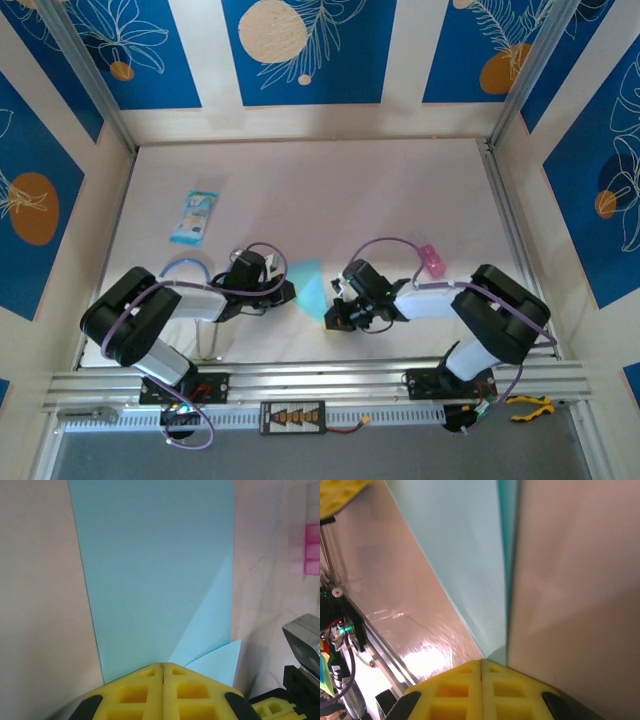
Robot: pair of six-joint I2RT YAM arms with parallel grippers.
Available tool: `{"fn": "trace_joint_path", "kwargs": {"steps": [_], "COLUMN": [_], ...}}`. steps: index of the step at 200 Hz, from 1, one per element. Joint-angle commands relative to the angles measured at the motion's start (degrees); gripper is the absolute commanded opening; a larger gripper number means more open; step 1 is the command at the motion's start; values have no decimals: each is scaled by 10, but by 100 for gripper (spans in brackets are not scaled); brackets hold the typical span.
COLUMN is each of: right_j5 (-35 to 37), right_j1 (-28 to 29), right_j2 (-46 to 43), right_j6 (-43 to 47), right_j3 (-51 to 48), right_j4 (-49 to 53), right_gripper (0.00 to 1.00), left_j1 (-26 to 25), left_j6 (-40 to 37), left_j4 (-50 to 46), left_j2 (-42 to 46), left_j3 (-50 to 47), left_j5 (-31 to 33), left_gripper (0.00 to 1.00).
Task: Fold a paper plane with a square sheet of paper (pick it up from the middle)
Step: Third fold the triangle at the center of the table, then fourth fold the wing at the center of the table.
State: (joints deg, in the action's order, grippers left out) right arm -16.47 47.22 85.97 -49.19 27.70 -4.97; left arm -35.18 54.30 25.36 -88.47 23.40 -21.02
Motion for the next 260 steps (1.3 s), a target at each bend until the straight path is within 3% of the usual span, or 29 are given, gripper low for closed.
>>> {"fn": "trace_joint_path", "kwargs": {"steps": [1,48,96,131,197,260], "right_j5": [13,14,2,-1,23,20], "right_j1": [-5,-7,-13,-6,-6,-9], "right_j2": [-25,-121,9,85,105,97], "right_j6": [-4,-10,0,-7,-10,-1], "right_j3": [-40,6,107,113,47,56], "right_j4": [61,59,41,32,48,62], "right_gripper": [3,5,7,5,0,0], "left_j1": [6,6,7,7,51,109], "left_j6": [1,1,4,-1,-31,-72], "left_j4": [-44,-39,-32,-31,-20,-14], "left_j2": [-26,-22,-20,-17,2,27], "left_j3": [-25,-24,-24,-24,-47,-62], "left_j5": [39,32,29,30,13,-16], "left_gripper": [5,5,5,6,9,10]}}
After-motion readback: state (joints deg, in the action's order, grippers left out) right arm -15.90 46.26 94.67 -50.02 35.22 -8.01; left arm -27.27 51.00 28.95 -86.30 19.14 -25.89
